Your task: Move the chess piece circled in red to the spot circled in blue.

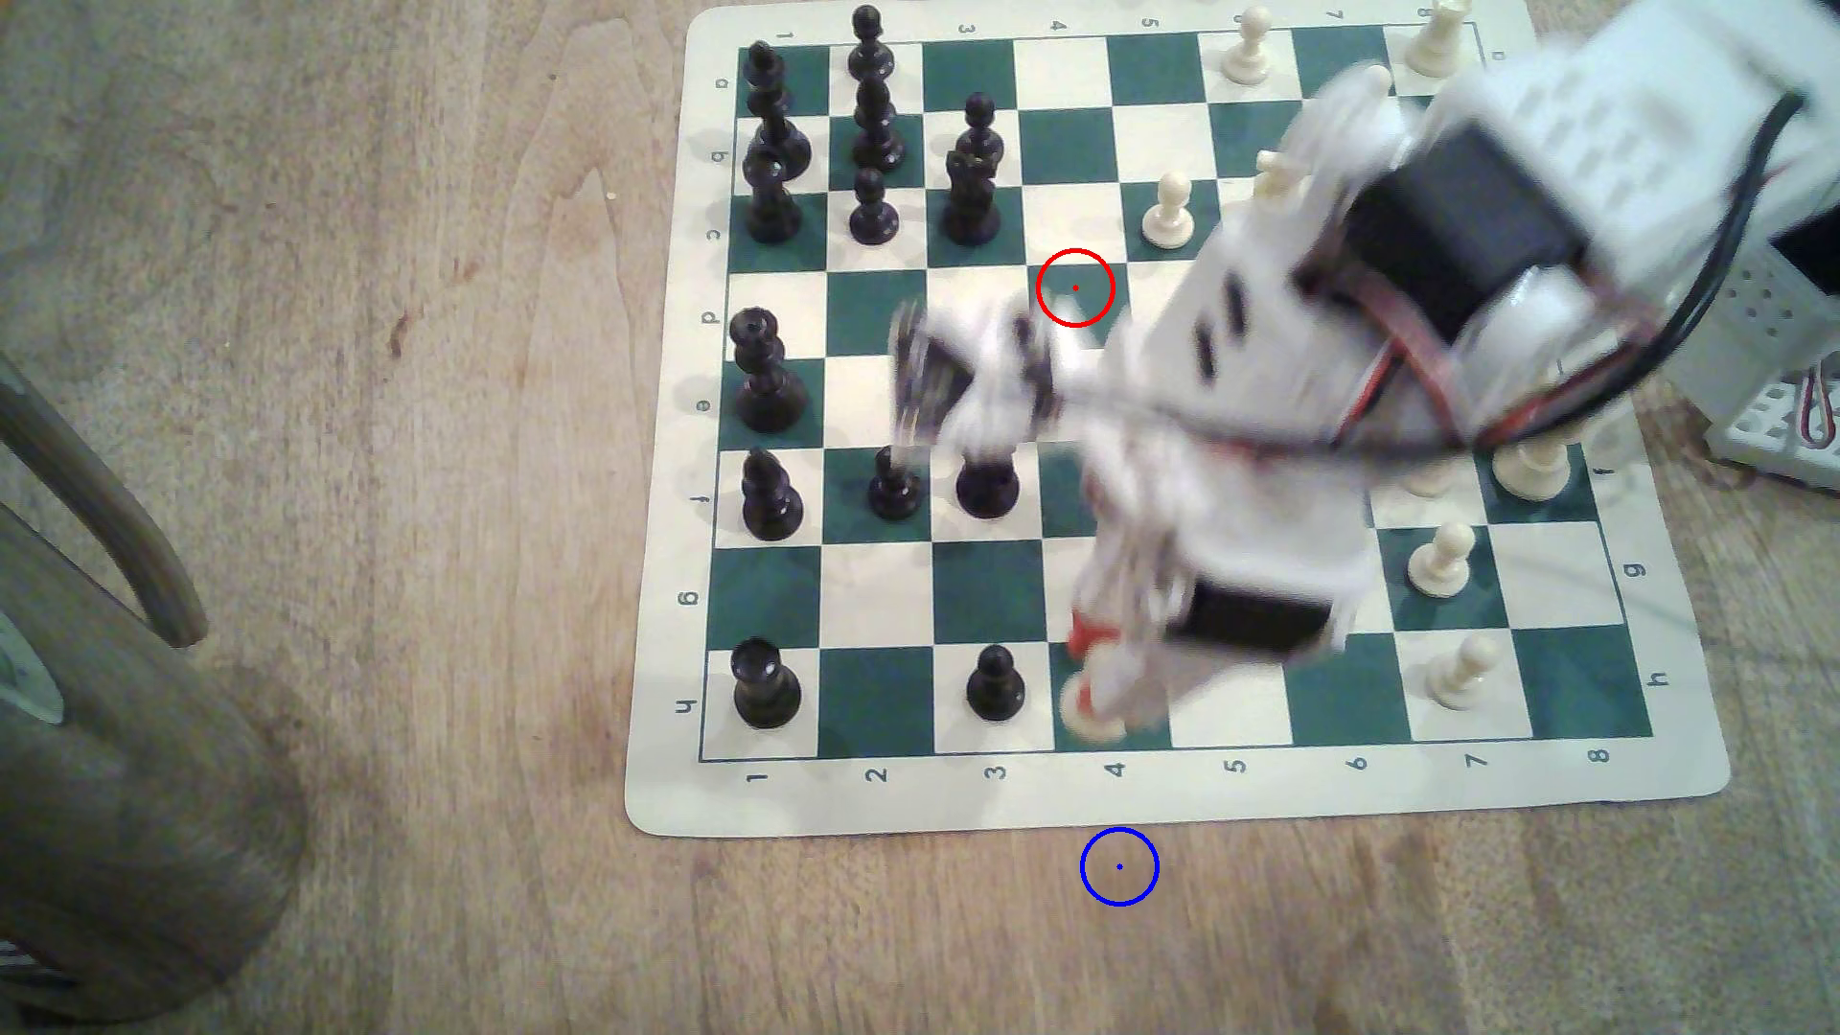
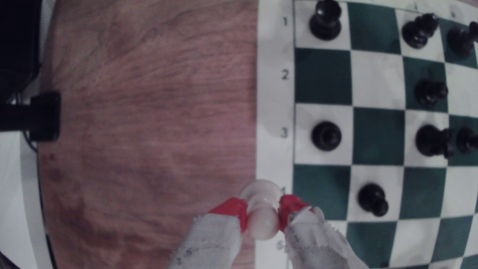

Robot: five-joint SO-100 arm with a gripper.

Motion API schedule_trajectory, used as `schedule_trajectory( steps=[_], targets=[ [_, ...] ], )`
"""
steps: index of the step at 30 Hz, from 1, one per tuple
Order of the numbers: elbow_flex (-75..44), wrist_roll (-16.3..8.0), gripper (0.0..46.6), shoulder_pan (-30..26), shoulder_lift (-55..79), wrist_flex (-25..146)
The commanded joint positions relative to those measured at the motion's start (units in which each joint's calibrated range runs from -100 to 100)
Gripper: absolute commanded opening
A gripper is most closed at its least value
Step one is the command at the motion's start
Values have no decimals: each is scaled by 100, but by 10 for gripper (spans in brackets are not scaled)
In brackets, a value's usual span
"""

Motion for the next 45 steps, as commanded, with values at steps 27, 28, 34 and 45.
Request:
schedule_trajectory(
  steps=[27, 28, 34, 45],
  targets=[
    [-392, 156, 3, -420, 1058, -923],
    [-392, 161, 3, -412, 1067, -923],
    [-392, 161, 3, -428, 1177, -964],
    [-446, 234, 5, -311, 1287, -988]
  ],
)
